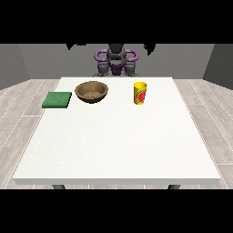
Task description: Pick the cup and pour the ball into the bowl, then pick the bowl and place it on the pad
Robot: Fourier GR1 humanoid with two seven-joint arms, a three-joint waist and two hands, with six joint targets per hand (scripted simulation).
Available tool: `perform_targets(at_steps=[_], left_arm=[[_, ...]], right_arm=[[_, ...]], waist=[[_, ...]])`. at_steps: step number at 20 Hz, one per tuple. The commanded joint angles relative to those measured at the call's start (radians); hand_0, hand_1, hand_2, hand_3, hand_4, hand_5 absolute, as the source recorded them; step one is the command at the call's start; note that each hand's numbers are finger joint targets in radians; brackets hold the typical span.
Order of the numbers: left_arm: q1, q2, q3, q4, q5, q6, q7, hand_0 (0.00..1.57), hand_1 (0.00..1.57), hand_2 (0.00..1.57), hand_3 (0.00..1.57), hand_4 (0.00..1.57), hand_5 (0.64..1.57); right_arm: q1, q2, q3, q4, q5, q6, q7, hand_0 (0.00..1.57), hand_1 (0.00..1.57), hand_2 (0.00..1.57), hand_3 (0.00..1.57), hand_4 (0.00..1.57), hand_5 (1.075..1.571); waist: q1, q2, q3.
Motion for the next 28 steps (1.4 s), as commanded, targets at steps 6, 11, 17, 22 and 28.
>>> perform_targets(at_steps=[6, 11, 17, 22, 28], left_arm=[[-0.039, 0.041, 0.089, 0.224, -0.019, -0.036, -0.364, 0.0, 0.0, 0.0, 0.0, 0.53, 1.491], [-0.05, 0.052, 0.119, 0.412, 0.001, -0.089, -0.531, 0.0, 0.0, 0.0, 0.0, 0.25, 1.475], [-0.192, 0.09, 0.162, 0.651, -0.005, -0.087, -0.526, 0.0, 0.0, 0.0, 0.0, 0.02, 1.441], [-0.21, 0.088, 0.173, 0.798, -0.007, -0.11, -0.672, 0.0, 0.0, 0.0, 0.0, 0.2, 1.429], [-0.237, 0.061, 0.187, 0.94, 0.001, -0.108, -0.782, 0.0, 0.0, 0.0, 0.0, 0.36, 1.464]], right_arm=[[-0.084, -0.056, -0.117, 0.106, -0.087, 0.108, -0.21, 0.0, 0.0, 0.0, 0.0, 0.69, 1.551], [-0.133, -0.12, -0.204, 0.139, -0.162, 0.155, -0.202, 0.0, 0.0, 0.0, 0.0, 0.68, 1.555], [-0.069, -0.093, -0.164, 0.232, -0.117, 0.187, -0.261, 0.0, 0.0, 0.0, 0.0, 0.66, 1.56], [-0.123, -0.151, -0.236, 0.303, -0.17, 0.229, -0.266, 0.0, 0.0, 0.0, 0.0, 0.67, 1.562], [-0.173, -0.188, -0.27, 0.353, -0.186, 0.245, -0.268, 0.0, 0.0, 0.0, 0.0, 0.67, 1.564]], waist=[[-0.021, 0.242, 0.0], [-0.041, 0.276, -0.0004], [-0.055, 0.195, -0.0001], [-0.047, 0.21, -0.0003], [-0.04, 0.239, -0.0004]])
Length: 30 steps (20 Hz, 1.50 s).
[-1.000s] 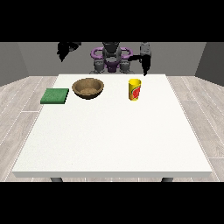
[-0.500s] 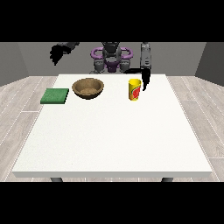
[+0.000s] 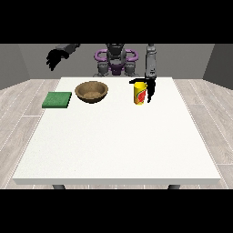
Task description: Pick the cup and pour the ball into the bowl, then pick the bowl and place it on the pad
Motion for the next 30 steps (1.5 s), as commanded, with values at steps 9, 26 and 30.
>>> perform_targets(at_steps=[9, 26, 30], left_arm=[[-0.059, -0.001, 0.056, 0.259, -0.091, 0.251, -0.238, 1.27, 1.27, 1.57, 1.57, 1.35, 1.468], [-0.27, 0.037, -0.406, 0.332, -0.731, 0.6, 0.431, 1.37, 1.37, 1.57, 1.57, 1.45, 1.531], [-0.389, -0.037, -0.483, 0.372, -0.869, 0.597, 0.645, 1.37, 1.37, 1.57, 1.57, 1.45, 1.531]], right_arm=[[-0.004, -0.065, -0.042, -0.07, -0.11, 0.103, 0.027, 0.0, 0.0, 0.0, 0.17, 0.65, 1.568], [-0.017, -0.153, -0.124, 0.278, -0.13, 0.157, 0.082, 0.0, 0.0, 0.0, 0.15, 0.67, 1.561], [-0.005, -0.131, -0.139, 0.347, -0.124, 0.175, 0.007, 0.0, 0.0, 0.0, 0.0, 0.68, 1.559]], waist=[[-0.121, 0.099, -0.0006], [-0.031, -0.243, 0.0064], [-0.016, -0.251, 0.0038]])
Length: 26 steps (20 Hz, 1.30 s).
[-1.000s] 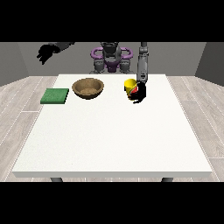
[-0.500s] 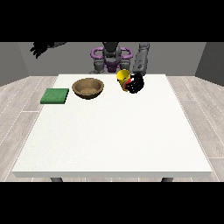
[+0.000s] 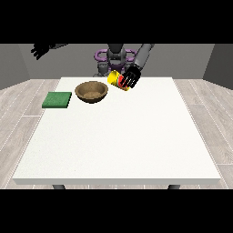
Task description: Pick the cup and pour the ball into the bowl, then pick the bowl and place it on the pad
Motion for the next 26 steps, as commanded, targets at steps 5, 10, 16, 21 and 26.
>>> perform_targets(at_steps=[5, 10, 16, 21, 26], left_arm=[[-0.148, -0.087, -0.194, 0.086, -0.299, -0.062, 0.342, 1.36, 1.36, 1.57, 1.57, 1.47, 1.531], [-0.257, -0.098, -0.31, 0.102, -0.435, -0.139, 0.546, 1.35, 1.35, 1.57, 1.57, 1.36, 1.563], [-0.35, -0.099, -0.444, 0.12, -0.576, -0.343, 0.68, 1.4, 1.4, 1.57, 1.57, 1.04, 1.571], [-0.312, -0.099, -0.55, 0.011, -0.613, -0.492, 0.688, 0.27, 0.27, 1.26, 1.55, 1.04, 1.571], [-0.27, -0.099, -0.586, -0.141, -0.581, -0.655, 0.687, 0.0, 0.0, 1.14, 1.57, 1.12, 1.571]], right_arm=[[0.023, -0.032, -0.031, 0.139, 0.005, 0.061, -0.053, 0.0, 0.0, 0.0, 0.0, 0.68, 1.556], [-0.057, -0.043, -0.029, 0.181, -0.001, 0.067, -0.06, 0.0, 0.0, 0.0, 0.13, 0.69, 1.554], [-0.074, -0.006, 0.015, 0.199, 0.037, 0.04, -0.055, 0.0, 0.0, 0.0, 0.26, 0.69, 1.554], [-0.106, -0.042, -0.02, 0.274, 0.023, 0.075, -0.1, 0.0, 0.0, 0.0, 0.33, 0.69, 1.552], [-0.136, -0.018, 0.023, 0.272, 0.056, 0.025, -0.049, 0.0, 0.0, 0.0, 0.17, 0.71, 1.55]], waist=[[0.047, -0.047, -0.0024], [0.024, -0.016, -0.0028], [-0.005, -0.056, -0.0031], [0.005, -0.026, -0.0034], [0.016, -0.08, -0.0042]])
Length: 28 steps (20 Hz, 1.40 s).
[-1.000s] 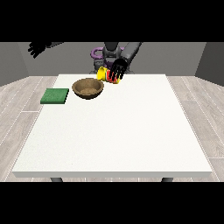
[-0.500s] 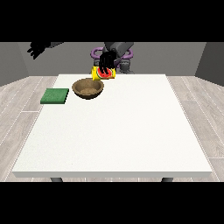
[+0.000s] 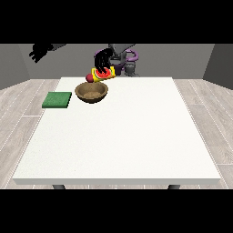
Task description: Pick the cup and pour the ball into the bowl, then pick the bowl and place it on the pad
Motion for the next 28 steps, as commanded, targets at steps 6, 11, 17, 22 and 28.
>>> perform_targets(at_steps=[6, 11, 17, 22, 28], left_arm=[[0.064, 0.088, 0.187, -0.148, 0.118, 0.113, -0.068, 0.75, 0.75, 1.57, 1.54, 1.11, 1.556], [0.171, 0.153, 0.447, -0.306, 0.442, 0.248, -0.255, 0.8, 0.8, 1.19, 0.88, 1.3, 1.555], [0.162, 0.15, 0.793, -0.449, 0.876, 0.19, -0.358, 0.0, 0.0, 0.0, 0.0, 1.12, 1.57], [0.199, 0.207, 0.967, -0.515, 1.181, -0.045, -0.479, 0.0, 0.0, 0.0, 0.0, 1.05, 1.566], [0.214, 0.409, 1.134, -0.467, 1.374, -0.3, -0.534, 0.0, 0.0, 0.0, 0.0, 1.06, 1.558]], right_arm=[[0.084, -0.01, -0.016, -0.025, -0.009, -0.01, 0.032, 0.0, 0.0, 0.0, 0.14, 0.73, 1.546], [0.103, -0.006, -0.033, -0.019, 0.011, -0.069, 0.029, 0.0, 0.0, 0.0, 0.11, 0.76, 1.556], [0.11, 0.03, -0.021, -0.019, 0.038, -0.116, 0.011, 0.0, 0.0, 0.0, 0.0, 0.79, 1.555], [0.149, 0.111, -0.023, 0.011, 0.06, -0.181, -0.063, 0.0, 0.0, 0.0, 0.0, 0.75, 1.563], [0.143, 0.199, 0.008, 0.009, 0.077, -0.224, -0.131, 0.0, 0.0, 0.0, 0.0, 0.74, 1.565]], waist=[[0.053, -0.08, -0.0018], [0.183, -0.09, -0.0097], [0.241, -0.05, -0.0153], [0.319, 0.001, -0.0052], [0.312, 0.1, -0.0015]])
